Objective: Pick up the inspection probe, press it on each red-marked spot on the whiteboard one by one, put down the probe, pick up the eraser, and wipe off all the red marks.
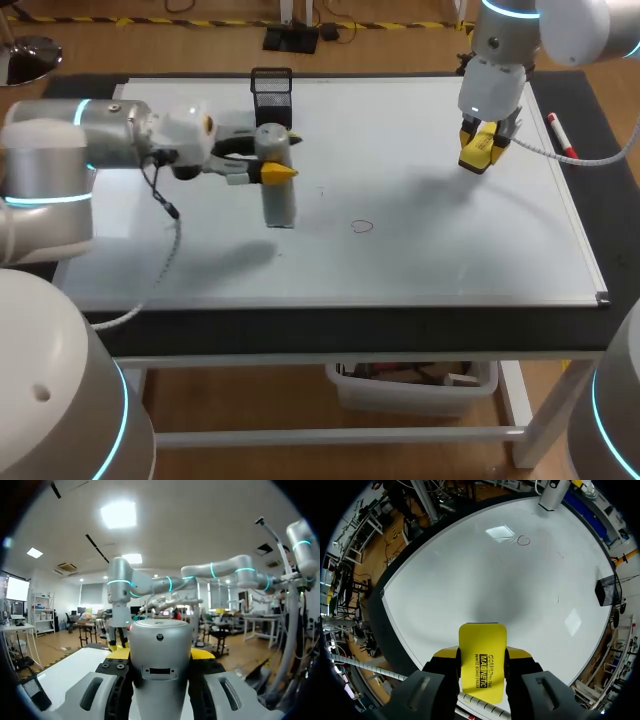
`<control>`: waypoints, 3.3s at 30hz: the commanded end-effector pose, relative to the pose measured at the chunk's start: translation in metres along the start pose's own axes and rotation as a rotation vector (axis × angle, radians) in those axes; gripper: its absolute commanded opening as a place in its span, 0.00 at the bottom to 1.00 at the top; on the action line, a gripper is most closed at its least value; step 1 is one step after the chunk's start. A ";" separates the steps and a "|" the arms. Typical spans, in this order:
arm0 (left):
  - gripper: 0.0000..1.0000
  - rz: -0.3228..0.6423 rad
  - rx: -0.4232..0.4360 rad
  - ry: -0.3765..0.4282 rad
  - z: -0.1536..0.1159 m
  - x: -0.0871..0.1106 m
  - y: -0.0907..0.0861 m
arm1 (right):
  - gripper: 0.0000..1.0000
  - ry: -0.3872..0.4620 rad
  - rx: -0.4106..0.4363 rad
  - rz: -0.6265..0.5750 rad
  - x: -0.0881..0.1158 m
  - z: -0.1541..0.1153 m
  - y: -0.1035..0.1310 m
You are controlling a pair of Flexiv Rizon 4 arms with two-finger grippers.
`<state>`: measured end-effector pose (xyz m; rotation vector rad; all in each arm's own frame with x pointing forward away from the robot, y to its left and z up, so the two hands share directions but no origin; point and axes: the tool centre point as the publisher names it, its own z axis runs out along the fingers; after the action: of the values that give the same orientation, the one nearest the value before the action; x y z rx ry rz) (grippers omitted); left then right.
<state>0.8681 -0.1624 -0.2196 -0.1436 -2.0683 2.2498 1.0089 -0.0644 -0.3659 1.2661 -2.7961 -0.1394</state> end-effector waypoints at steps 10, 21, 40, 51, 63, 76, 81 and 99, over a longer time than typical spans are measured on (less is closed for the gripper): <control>0.00 -0.030 0.010 0.133 0.060 0.007 0.018 | 0.00 0.001 0.002 -0.002 0.001 -0.001 -0.001; 0.00 -0.034 0.028 0.182 0.100 -0.002 0.026 | 0.00 0.001 0.002 -0.002 0.001 -0.001 -0.001; 0.00 -0.011 0.050 0.189 0.123 -0.028 0.042 | 0.00 0.001 0.002 -0.002 0.001 -0.001 -0.001; 0.00 -0.027 0.045 0.176 0.128 -0.039 0.050 | 0.00 0.001 0.002 -0.002 0.001 -0.001 -0.001; 0.00 -0.018 0.022 0.154 0.124 -0.045 0.054 | 0.00 0.001 0.002 -0.002 0.001 -0.001 -0.001; 0.00 -0.046 0.011 0.139 0.121 -0.049 0.066 | 0.00 0.001 0.002 -0.002 0.001 -0.001 -0.001; 0.00 -0.053 0.007 0.130 0.119 -0.051 0.069 | 0.00 0.001 0.002 -0.002 0.001 -0.001 -0.001; 0.00 -0.051 0.000 0.127 0.119 -0.051 0.069 | 0.00 0.001 0.002 -0.002 0.001 -0.001 -0.001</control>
<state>0.9035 -0.2921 -0.2753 -0.2232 -1.9854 2.1517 1.0089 -0.0644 -0.3661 1.2663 -2.7964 -0.1395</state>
